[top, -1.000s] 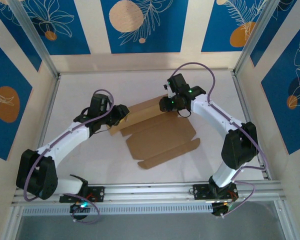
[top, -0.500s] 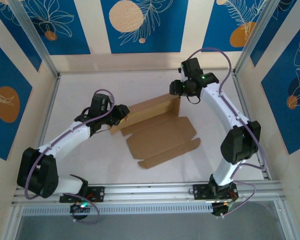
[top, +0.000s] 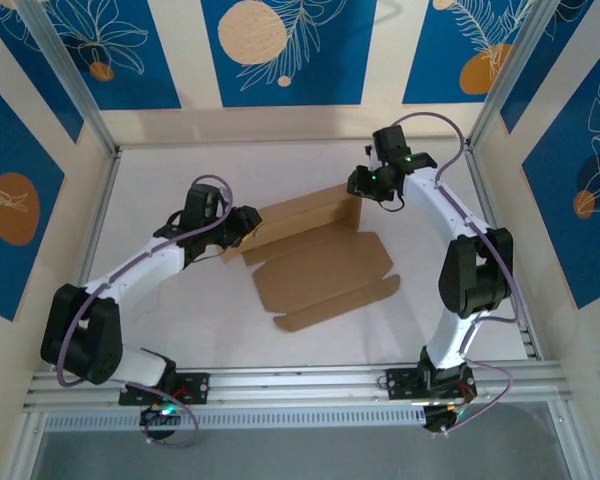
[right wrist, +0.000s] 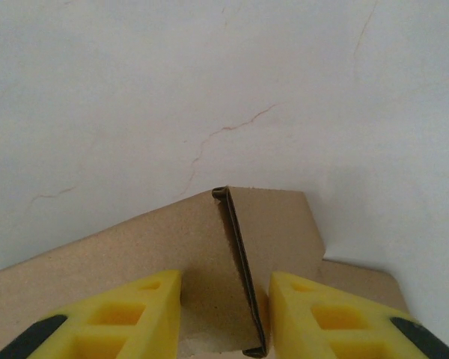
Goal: Fold the paper box
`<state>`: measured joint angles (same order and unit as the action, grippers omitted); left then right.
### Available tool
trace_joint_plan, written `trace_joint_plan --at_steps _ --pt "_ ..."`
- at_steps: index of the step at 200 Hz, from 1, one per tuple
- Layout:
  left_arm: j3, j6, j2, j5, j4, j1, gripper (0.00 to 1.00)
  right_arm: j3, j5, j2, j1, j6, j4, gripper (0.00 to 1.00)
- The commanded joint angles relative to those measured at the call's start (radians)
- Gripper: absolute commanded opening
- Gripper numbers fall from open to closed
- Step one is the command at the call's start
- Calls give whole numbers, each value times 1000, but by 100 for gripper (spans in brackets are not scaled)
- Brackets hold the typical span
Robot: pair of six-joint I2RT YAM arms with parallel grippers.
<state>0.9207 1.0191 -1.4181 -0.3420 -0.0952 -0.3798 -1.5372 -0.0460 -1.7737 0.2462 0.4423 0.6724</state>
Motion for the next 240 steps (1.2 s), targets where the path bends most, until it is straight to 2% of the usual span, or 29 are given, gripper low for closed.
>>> trace_joint_plan --at_steps 1,55,89,148,161,175,208,240 --pt "10 -8 -46 -53 28 23 39 73 92 11 -8 59 28 36" --pt "-31 86 -79 -186 269 33 40 127 175 36 -41 102 0 36" --pt "-13 92 -97 -212 317 33 45 120 223 27 -48 102 -2 36" --pt "-17 112 -165 -237 378 53 42 116 203 26 -53 99 17 35" --pt "-23 99 -154 -232 351 56 42 113 188 30 -51 99 24 35" --pt "-14 51 -123 -208 271 62 49 109 165 32 -50 101 30 35" --pt "75 -148 -31 -91 -84 75 62 87 120 12 -35 102 47 36" --pt "111 -266 68 35 -317 98 69 57 45 2 -12 115 75 36"
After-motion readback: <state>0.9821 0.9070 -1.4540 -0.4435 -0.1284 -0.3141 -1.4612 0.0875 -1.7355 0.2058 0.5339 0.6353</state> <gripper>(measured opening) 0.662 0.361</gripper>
